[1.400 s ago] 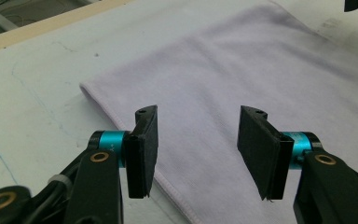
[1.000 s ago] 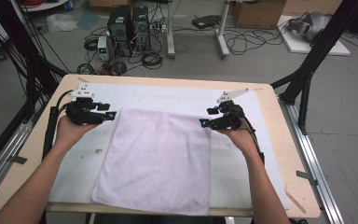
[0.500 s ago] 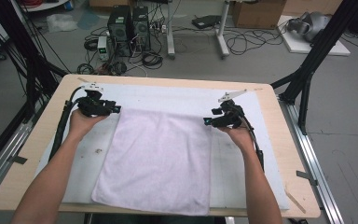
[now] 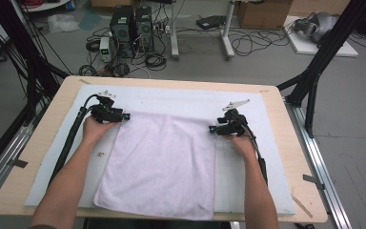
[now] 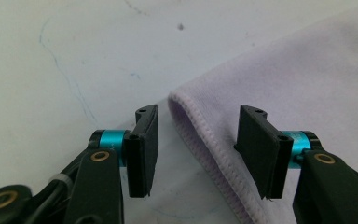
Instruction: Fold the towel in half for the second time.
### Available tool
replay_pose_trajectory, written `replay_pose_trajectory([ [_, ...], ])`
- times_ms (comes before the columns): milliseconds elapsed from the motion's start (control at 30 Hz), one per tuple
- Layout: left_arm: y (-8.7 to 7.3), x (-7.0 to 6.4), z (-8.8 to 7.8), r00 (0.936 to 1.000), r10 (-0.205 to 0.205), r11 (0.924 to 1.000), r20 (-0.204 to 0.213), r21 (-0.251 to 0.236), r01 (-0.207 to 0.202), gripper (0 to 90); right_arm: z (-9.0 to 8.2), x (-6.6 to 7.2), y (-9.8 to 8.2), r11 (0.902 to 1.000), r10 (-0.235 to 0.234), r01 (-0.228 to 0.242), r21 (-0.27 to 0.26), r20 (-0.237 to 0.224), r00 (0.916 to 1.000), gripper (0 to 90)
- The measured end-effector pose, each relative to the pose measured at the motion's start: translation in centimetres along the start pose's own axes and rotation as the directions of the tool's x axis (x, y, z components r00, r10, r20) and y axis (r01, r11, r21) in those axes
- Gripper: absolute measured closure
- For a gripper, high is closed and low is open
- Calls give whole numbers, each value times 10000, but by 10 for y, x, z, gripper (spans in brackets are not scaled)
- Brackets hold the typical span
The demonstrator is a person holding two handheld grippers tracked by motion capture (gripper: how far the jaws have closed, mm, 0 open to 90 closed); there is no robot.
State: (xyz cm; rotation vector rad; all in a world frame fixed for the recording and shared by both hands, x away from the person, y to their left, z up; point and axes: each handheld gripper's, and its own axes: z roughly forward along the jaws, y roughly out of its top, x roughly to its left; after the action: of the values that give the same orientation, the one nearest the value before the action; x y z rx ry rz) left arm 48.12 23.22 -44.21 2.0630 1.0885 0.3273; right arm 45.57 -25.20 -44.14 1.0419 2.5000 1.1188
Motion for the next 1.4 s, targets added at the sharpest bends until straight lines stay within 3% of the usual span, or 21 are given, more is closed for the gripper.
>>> replay_pose_trajectory([
  [67,0,-2,0,9997,68,10000,-241,-16,-69,528,2,-1,-2,10000,71,-71,53,43,10000,425],
  [100,0,-2,-1,9997,223,9998,25,5,-223,573,2,0,-2,9999,118,-118,3,48,9999,483],
  [133,0,-4,0,9990,368,9993,254,23,-369,712,3,0,-1,9999,162,-162,-3,-113,9998,538],
  [167,1,-7,0,9984,527,9986,180,40,-528,753,4,0,-1,9999,116,-117,-23,-159,9998,615],
  [200,1,-9,1,9979,582,9983,268,29,-583,806,5,1,1,9999,105,-103,37,-483,9988,708],
  [233,1,-10,1,9976,646,9979,236,57,-648,837,6,2,3,9999,86,-77,110,-818,9966,776],
  [300,2,-10,-1,9984,527,9986,200,30,-527,854,6,3,5,9998,-4,22,191,-899,9960,823],
  [467,11,-8,-18,9994,347,9960,96,-825,-338,863,-2,1,14,9999,-56,63,135,-520,9986,842],
  [567,21,-9,-31,9993,379,9907,-18,-1310,-378,864,-13,1,28,9993,-233,226,-293,-216,9995,847],
  [600,25,-9,-36,9991,407,9878,-80,-1501,-415,864,-17,2,32,9971,-441,443,-622,35,9990,847],
  [667,34,-8,-48,9992,386,9806,-96,-1921,-397,864,-24,-1,44,9973,-296,297,-667,35,9996,848],
  [867,60,-7,-82,9983,528,9537,-245,-2951,-577,863,-60,-2,91,9860,-843,902,-1402,475,9953,847],
  [967,56,-5,-86,9983,577,9586,-68,-2791,-573,863,-64,-2,97,9848,-885,921,-1471,310,9956,845],
  [1067,47,-8,-88,9951,977,9662,-166,-2382,-988,863,-59,1,90,9892,-779,761,-1253,-92,9969,845],
  [1167,37,-12,-93,9953,963,9652,46,-2447,-923,862,-57,7,80,9880,-804,732,-1361,-482,9956,845],
  [1233,31,-16,-98,9939,1085,9618,203,-2550,-998,862,-59,9,76,9925,-630,535,-1102,-843,9944,845],
  [1267,27,-19,-100,9932,1137,9595,256,-2622,-1031,862,-60,11,75,9923,-779,689,-1026,-864,9932,845],
  [1400,15,-27,-111,9909,1255,9508,479,-2911,-1064,861,-71,23,66,9851,-1024,839,-1504,-1202,9875,844],
])
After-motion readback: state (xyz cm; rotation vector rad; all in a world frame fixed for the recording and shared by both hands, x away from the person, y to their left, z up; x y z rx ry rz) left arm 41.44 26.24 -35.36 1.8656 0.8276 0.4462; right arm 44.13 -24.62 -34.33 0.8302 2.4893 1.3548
